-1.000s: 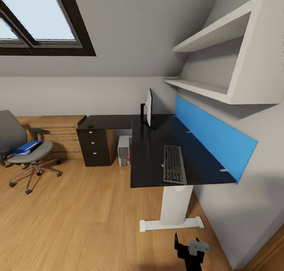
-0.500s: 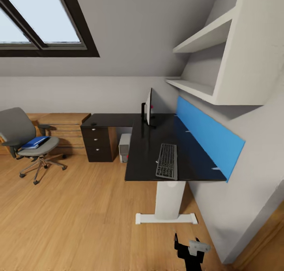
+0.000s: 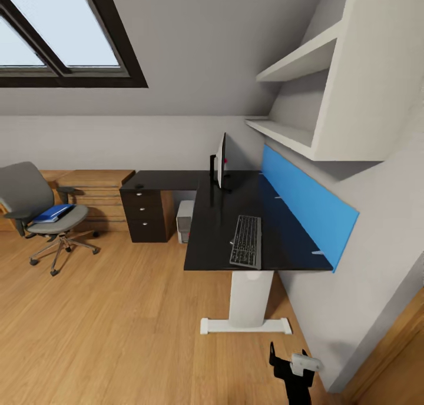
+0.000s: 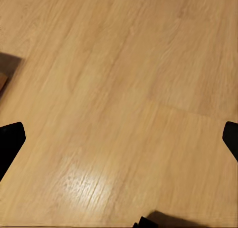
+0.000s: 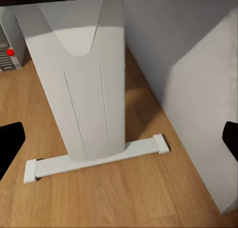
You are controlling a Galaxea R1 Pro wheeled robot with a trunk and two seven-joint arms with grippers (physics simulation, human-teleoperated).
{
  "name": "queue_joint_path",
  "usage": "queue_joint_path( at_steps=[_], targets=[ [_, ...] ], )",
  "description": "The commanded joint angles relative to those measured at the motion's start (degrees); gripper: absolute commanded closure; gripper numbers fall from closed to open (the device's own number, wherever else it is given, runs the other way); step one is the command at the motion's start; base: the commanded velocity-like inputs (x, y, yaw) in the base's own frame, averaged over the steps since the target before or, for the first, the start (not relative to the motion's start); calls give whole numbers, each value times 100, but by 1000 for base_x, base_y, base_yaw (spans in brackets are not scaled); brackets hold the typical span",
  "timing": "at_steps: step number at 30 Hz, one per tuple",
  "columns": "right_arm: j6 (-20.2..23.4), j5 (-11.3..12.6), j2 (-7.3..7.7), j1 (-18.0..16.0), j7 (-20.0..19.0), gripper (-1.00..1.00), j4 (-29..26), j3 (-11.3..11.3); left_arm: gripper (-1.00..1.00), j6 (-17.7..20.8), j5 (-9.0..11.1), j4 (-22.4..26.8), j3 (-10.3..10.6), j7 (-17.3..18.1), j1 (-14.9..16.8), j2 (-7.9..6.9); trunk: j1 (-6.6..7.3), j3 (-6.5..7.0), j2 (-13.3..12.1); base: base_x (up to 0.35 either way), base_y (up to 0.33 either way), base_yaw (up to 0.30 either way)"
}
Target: In the bedroom, organize the workspace by keeping the computer under the desk, ensuring the monitor is on the desk, placing the keyboard on the desk next to the monitor, placing the mouse on the desk next to the keyboard, moving the folder from the swivel chair onto the desk next to the mouse, stacking the notebook on top of the folder with the pen on top of the notebook, and positioning the swivel chair next to the desk.
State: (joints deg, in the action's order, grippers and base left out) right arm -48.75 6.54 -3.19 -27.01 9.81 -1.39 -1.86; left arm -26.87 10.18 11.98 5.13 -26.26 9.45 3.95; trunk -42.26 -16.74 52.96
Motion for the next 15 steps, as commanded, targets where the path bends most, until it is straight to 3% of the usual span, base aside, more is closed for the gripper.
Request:
queue_joint_path(
  at_steps=[1, 4, 8, 9, 10, 15],
  targets=[
    [-6, 50, 26, -4, -11, -100, -94, -28, -100, 3, 53, -3, 52, -24, 4, 0, 22, 11, -37, -1, -2, 0],
    [301, 103, 87, -6, 8, -100, -894, 44, -100, 177, 54, -3, 55, -21, 4, 1, 88, 65, -157, 0, 0, 0],
    [1424, 149, 118, -1, 22, -100, -2223, 67, -100, 330, 52, -3, 48, -22, 4, -5, 176, 137, -317, 0, 0, 0],
    [1744, 154, 125, 5, 22, -100, -2534, 70, -100, 346, 51, -3, 47, -23, 4, -6, 198, 155, -357, 0, 0, 0],
    [2778, 174, 162, 56, 18, -100, -3483, 87, -100, 377, 48, -3, 44, -26, 4, -6, 220, 173, -398, 0, 0, 0],
    [4296, 321, 261, 136, 4, -100, -4680, 245, -100, 395, 47, -3, 42, -32, 4, -8, 220, 173, -398, 0, 0, 0]
  ],
)
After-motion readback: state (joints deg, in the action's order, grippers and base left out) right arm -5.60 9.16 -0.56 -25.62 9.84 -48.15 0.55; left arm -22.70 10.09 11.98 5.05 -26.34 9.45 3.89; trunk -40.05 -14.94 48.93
